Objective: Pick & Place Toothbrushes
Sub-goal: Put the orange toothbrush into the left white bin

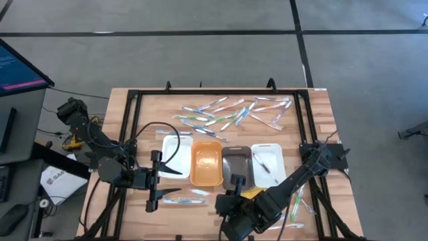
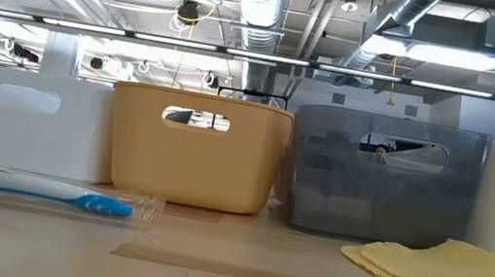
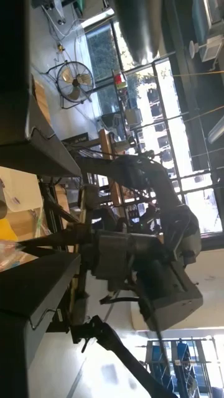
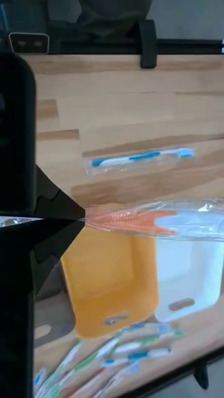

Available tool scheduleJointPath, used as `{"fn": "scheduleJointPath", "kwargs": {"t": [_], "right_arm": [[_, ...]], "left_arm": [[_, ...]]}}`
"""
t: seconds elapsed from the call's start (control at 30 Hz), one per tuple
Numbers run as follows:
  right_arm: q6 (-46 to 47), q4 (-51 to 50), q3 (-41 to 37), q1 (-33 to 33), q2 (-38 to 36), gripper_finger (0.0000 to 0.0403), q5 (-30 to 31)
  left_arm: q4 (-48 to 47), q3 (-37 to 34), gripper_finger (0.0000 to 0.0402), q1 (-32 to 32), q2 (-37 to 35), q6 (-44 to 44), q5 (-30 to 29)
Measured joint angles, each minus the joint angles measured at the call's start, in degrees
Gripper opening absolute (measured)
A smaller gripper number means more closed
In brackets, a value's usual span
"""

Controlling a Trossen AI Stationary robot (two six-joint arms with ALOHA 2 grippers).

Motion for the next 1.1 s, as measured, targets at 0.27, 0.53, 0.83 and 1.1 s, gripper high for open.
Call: {"fn": "scheduleJointPath", "kwargs": {"t": [0.27, 0.53, 0.83, 1.1], "right_arm": [[6.1, -9.0, 0.0, 0.7, 0.0, 0.0, 1.4], [10.7, -13.6, 0.0, 1.8, -0.3, 0.0, 4.2], [10.5, -13.6, 0.0, 1.9, -0.5, 0.0, 4.8], [12.4, -13.6, 0.0, 3.1, -0.5, 0.0, 4.7]], "left_arm": [[0.0, 0.0, 0.0205, 0.0, 0.0, 0.0, 0.0], [0.0, 0.0, 0.0205, 0.0, 0.0, 0.0, 0.0], [-0.1, 0.0, 0.0205, 0.0, 0.0, 0.0, 0.0], [-0.2, 0.0, 0.0205, 0.0, 0.0, 0.0, 0.0]]}}
